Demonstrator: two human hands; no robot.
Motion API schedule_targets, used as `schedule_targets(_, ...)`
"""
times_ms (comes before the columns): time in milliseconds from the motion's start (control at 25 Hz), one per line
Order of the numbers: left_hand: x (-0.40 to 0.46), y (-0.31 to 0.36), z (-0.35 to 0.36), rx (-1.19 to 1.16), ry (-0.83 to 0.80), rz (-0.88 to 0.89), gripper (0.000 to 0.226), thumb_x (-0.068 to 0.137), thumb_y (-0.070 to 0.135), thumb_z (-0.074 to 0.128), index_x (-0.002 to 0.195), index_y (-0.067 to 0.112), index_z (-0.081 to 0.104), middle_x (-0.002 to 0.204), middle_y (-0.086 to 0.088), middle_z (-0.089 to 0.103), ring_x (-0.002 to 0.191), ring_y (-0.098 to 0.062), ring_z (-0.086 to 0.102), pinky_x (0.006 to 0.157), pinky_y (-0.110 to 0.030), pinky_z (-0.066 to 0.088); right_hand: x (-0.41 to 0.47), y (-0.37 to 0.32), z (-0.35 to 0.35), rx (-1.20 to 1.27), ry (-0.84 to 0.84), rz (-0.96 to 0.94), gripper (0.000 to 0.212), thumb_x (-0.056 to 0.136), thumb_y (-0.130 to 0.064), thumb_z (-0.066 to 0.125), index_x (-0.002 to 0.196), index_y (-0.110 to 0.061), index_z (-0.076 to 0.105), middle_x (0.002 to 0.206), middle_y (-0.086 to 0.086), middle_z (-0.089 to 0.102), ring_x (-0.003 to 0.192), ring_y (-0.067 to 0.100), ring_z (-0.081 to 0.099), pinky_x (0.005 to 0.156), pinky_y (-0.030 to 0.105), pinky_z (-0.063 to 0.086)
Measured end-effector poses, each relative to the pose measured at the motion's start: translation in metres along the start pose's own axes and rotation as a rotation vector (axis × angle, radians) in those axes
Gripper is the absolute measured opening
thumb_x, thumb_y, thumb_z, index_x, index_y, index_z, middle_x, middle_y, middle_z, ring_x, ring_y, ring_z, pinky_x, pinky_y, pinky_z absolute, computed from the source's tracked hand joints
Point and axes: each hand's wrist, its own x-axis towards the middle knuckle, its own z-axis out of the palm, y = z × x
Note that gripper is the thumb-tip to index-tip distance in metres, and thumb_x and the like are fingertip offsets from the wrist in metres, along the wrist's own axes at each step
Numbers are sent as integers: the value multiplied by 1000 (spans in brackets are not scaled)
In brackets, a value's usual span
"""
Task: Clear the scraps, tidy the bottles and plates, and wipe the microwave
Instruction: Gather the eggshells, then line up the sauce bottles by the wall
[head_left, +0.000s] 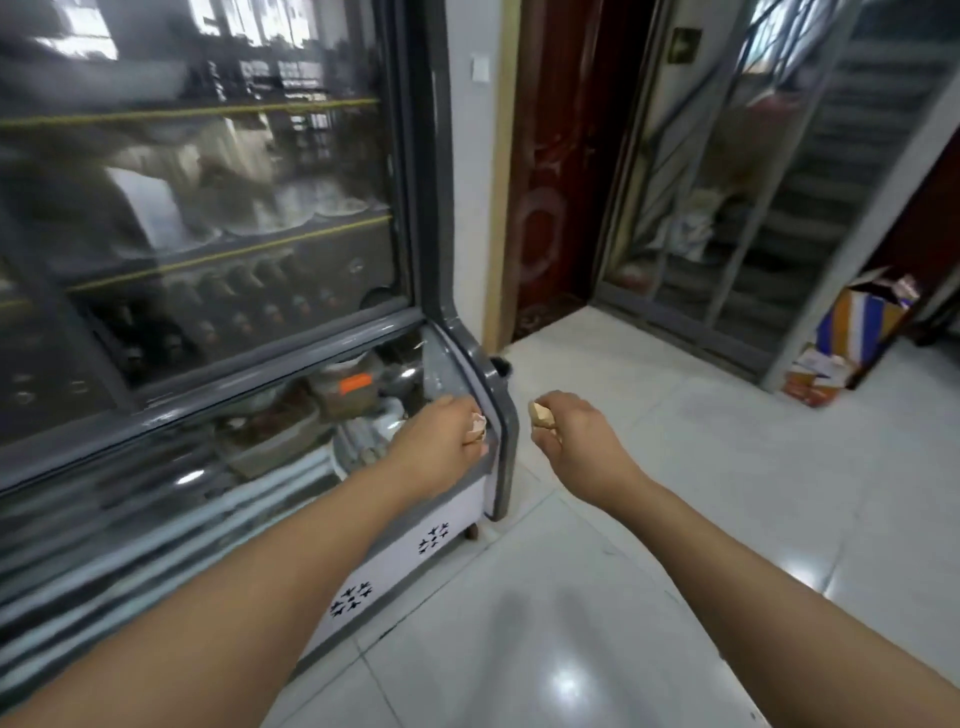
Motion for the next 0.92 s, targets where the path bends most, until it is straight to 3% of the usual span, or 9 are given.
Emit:
schedule_targets(120, 68, 18, 12, -24, -27, 82, 20, 89, 26, 59, 106, 15, 55, 99, 3, 53, 90, -16, 53, 72, -22, 45, 37, 43, -20, -31, 7, 90, 19, 93, -15, 51, 110, -8, 52, 111, 10, 56, 104, 28, 48, 80, 31, 38)
schedule_targets(280, 157, 46, 28, 16, -100, 149, 27, 88, 30, 60, 110, 16, 54, 110, -3, 54, 97, -22, 55, 86, -40, 48, 81, 97, -46, -36, 73, 185, 20, 93, -14, 50, 111, -8, 51, 112, 10, 55, 103, 28, 47, 81, 32, 38)
schedule_targets(520, 257, 93, 59, 55, -146, 244, 27, 88, 32, 60, 110, 17, 54, 114, -4, 55, 103, -25, 55, 87, -42, 48, 132, 172, -78, -18, 114, 268, 21, 92, -13, 51, 112, -8, 52, 111, 10, 56, 103, 27, 48, 82, 31, 38)
schedule_targets(760, 366, 140, 107, 53, -94, 224, 26, 88, 33, 60, 109, 19, 53, 109, -2, 54, 100, -24, 54, 86, -39, 48, 203, 276, -115, -28, 114, 233, 17, 91, -14, 52, 108, -10, 53, 109, 9, 56, 98, 24, 49, 79, 31, 39)
schedule_targets(920, 442, 174, 144, 26, -54, 108, 25, 87, 34, 61, 107, 20, 54, 110, -1, 55, 100, -22, 54, 84, -35, 46, 263, 354, -147, -27, 49, 159, 17, 92, -15, 53, 108, -11, 53, 108, 6, 55, 93, 22, 49, 75, 30, 39)
